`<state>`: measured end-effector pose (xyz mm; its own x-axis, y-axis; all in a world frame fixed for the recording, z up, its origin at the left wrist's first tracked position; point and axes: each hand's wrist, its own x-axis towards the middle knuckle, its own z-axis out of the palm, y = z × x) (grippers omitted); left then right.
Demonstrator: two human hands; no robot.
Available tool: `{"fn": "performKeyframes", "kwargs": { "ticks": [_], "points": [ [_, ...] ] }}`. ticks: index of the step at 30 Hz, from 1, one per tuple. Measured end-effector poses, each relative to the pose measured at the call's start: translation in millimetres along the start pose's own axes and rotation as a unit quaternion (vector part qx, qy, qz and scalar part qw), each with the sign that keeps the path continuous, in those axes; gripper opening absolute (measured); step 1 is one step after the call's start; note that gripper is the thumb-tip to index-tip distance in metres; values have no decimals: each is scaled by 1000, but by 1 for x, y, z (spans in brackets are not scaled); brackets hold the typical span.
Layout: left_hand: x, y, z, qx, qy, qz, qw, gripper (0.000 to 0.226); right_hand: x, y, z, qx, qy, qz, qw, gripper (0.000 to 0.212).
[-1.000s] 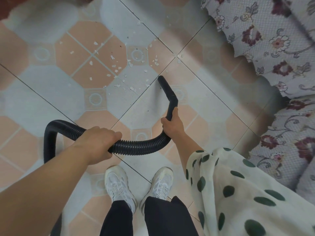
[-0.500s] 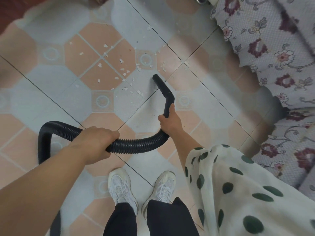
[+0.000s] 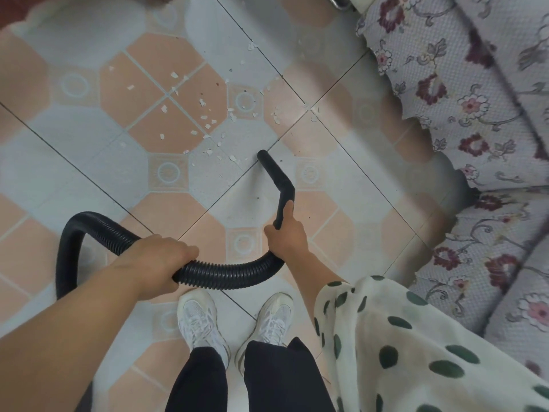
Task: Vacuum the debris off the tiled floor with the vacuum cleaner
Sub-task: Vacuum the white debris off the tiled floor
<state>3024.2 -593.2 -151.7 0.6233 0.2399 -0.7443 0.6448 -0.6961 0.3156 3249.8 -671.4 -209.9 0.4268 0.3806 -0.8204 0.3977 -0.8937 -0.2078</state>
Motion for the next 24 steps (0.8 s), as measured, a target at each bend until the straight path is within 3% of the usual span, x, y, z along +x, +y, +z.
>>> {"fn": "performKeyframes", "kwargs": {
  "ticks": [10, 24],
  "points": [
    [13, 17, -18, 4, 22, -3, 1000, 19, 12, -8, -32, -37, 56, 24, 997, 75],
    [71, 67, -49, -29, 11, -35, 999, 19, 60, 3, -99, -138, 61, -49, 987, 78]
  ]
}}
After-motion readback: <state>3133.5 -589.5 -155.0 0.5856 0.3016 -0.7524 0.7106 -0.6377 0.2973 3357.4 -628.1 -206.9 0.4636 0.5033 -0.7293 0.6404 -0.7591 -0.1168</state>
